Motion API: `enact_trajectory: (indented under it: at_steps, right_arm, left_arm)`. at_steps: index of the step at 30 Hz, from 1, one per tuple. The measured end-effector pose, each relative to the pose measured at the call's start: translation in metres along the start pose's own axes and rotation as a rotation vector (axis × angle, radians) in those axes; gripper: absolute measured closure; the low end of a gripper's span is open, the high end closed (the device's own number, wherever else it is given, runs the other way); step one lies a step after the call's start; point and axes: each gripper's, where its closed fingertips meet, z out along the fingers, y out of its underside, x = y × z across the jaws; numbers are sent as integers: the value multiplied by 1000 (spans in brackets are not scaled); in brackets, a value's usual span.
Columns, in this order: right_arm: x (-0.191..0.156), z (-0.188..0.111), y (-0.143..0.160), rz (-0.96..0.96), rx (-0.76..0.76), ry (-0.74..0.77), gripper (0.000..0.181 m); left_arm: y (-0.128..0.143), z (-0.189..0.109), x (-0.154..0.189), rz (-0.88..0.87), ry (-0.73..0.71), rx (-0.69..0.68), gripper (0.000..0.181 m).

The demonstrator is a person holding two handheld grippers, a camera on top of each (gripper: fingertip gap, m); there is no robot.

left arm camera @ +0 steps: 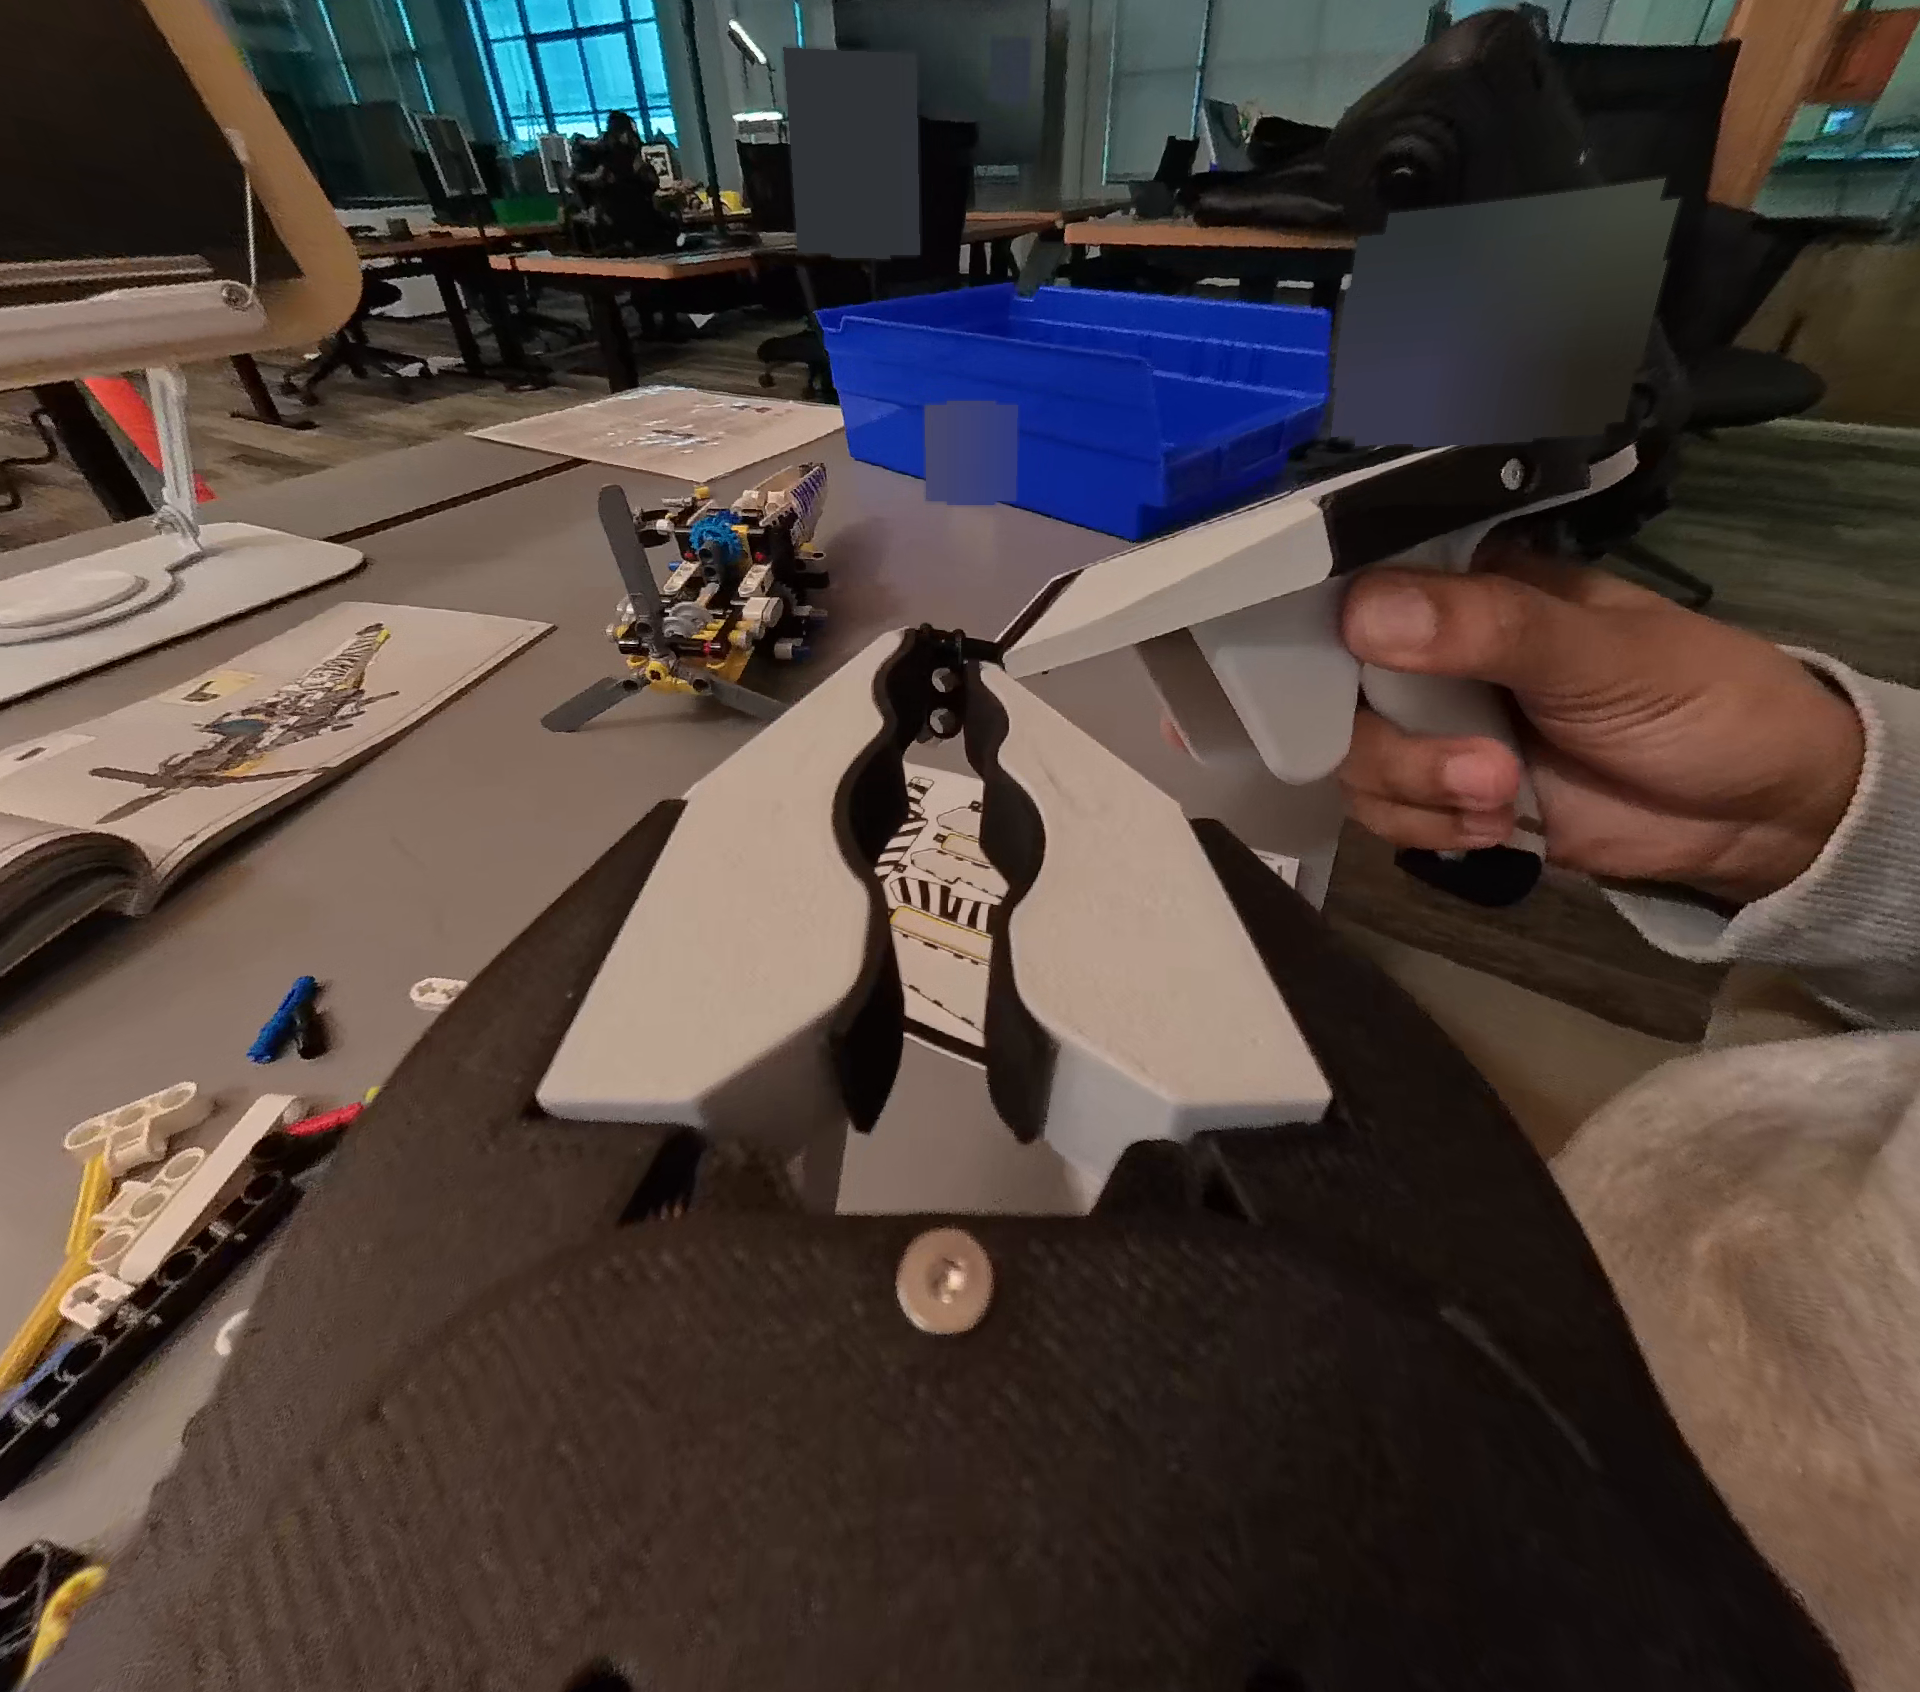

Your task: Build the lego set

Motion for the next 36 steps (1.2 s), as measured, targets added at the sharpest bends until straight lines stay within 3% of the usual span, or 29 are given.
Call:
enact_trajectory:
  at_steps: [14, 36]
  right_arm:
    - [6, 3, 6, 67, 25, -3, 180]
    - [9, 3, 8, 115, 42, -15, 179]
  left_arm:
    - [10, 2, -1, -111, 32, -74, 177]
    - [14, 5, 1, -99, 30, -112, 177]
